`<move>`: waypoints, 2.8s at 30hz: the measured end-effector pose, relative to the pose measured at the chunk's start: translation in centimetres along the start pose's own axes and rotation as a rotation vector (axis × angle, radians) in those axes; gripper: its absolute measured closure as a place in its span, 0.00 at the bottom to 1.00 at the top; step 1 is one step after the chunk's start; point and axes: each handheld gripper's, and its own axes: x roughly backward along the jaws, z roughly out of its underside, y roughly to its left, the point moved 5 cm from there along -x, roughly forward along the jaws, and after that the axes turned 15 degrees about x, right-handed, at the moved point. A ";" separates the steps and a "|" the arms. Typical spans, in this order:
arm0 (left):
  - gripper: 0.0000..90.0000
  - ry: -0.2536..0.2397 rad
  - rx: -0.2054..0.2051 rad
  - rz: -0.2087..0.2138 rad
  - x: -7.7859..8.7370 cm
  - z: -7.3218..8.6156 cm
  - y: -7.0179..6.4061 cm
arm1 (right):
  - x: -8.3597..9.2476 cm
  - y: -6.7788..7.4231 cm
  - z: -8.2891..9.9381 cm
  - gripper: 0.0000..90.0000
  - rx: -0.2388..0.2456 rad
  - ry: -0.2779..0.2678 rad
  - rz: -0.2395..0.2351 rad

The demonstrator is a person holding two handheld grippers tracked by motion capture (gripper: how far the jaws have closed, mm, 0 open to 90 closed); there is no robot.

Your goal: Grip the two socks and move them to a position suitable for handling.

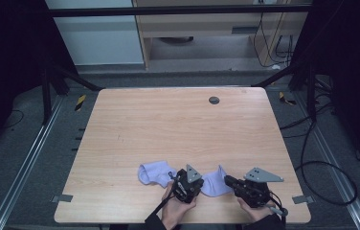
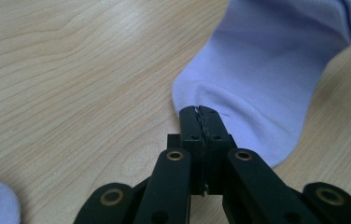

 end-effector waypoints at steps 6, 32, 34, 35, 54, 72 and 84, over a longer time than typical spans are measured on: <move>0.99 0.002 -0.011 0.001 -0.1 0.1 -0.1 | 0.1 -2.3 0.3 0.96 -0.058 -0.004 0.098; 0.74 -0.105 0.021 -0.014 2.7 -2.4 1.9 | 0.5 -6.1 1.6 0.67 -0.027 0.059 0.327; 0.70 -0.116 0.015 -0.007 3.9 -2.9 2.6 | 0.6 -5.8 1.1 0.63 -0.019 0.030 0.305; 0.68 -0.124 0.017 -0.012 4.5 -3.0 3.1 | 0.6 -5.6 0.9 0.62 -0.020 0.014 0.292; 0.56 -0.174 0.084 -0.155 13.0 -0.2 12.9 | -2.0 -2.4 -3.5 0.44 0.046 -0.044 0.133; 0.56 -0.120 0.160 -0.215 14.2 3.1 16.8 | -8.2 3.1 -7.4 0.48 0.154 -0.013 -0.032; 0.59 -0.081 0.163 -0.210 11.7 2.8 16.9 | -13.2 8.5 -6.9 0.58 0.257 0.097 -0.197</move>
